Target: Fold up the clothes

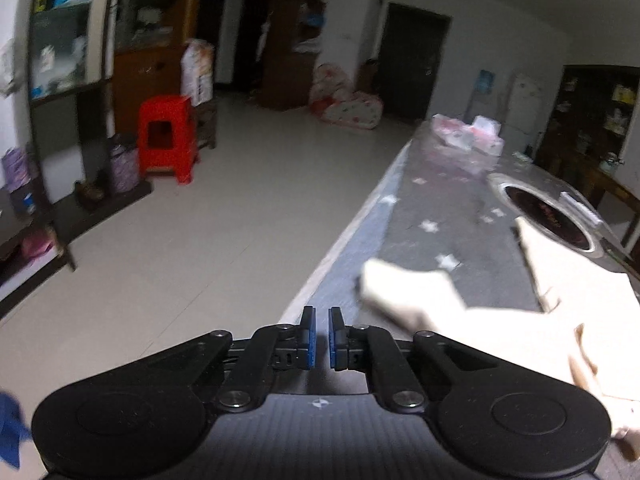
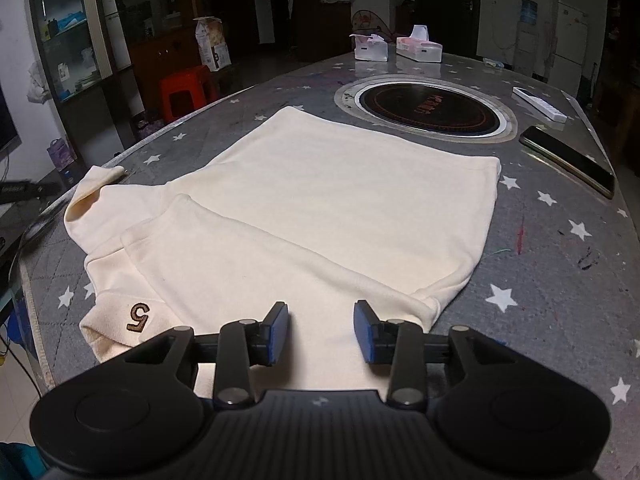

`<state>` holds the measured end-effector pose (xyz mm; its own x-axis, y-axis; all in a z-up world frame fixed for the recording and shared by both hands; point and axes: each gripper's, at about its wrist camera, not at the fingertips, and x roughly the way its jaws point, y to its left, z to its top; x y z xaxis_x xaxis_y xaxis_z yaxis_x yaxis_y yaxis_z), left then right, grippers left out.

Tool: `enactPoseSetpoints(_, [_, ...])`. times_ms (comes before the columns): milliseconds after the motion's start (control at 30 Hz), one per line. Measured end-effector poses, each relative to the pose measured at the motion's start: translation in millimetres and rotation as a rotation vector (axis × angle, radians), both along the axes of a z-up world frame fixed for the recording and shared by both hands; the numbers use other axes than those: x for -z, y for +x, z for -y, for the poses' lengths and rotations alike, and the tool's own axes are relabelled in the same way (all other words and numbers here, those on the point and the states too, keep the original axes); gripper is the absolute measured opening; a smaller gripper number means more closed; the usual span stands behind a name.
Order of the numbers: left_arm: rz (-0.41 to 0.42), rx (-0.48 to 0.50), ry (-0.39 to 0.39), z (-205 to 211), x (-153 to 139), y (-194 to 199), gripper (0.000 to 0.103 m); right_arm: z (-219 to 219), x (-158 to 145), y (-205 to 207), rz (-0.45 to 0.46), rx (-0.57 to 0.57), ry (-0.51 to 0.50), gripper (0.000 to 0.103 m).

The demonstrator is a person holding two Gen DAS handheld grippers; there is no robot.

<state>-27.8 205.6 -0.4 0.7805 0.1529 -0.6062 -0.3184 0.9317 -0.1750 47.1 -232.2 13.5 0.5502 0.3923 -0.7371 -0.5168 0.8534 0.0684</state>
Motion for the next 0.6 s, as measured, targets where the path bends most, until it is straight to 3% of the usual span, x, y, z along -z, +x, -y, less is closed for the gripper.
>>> enactPoseSetpoints(133, [0.023,0.060,0.007,15,-14,8,0.016,-1,0,-1,0.000,-0.005,-0.004,0.040])
enactPoseSetpoints(200, [0.032,0.116,0.006,29,-20,20,0.028,-2,0,-1,0.001,-0.003,-0.005,0.041])
enactPoseSetpoints(233, [0.030,0.137,0.014,38,-20,28,0.040,-2,0,-1,0.002,-0.001,-0.004,0.041])
enactPoseSetpoints(400, [0.000,0.214,0.088,74,-12,65,0.042,-4,0,-3,0.002,0.002,-0.004,0.044])
enactPoseSetpoints(600, [-0.089,0.189,0.159,89,7,98,0.040,-3,0,-2,0.001,0.000,0.000,0.046])
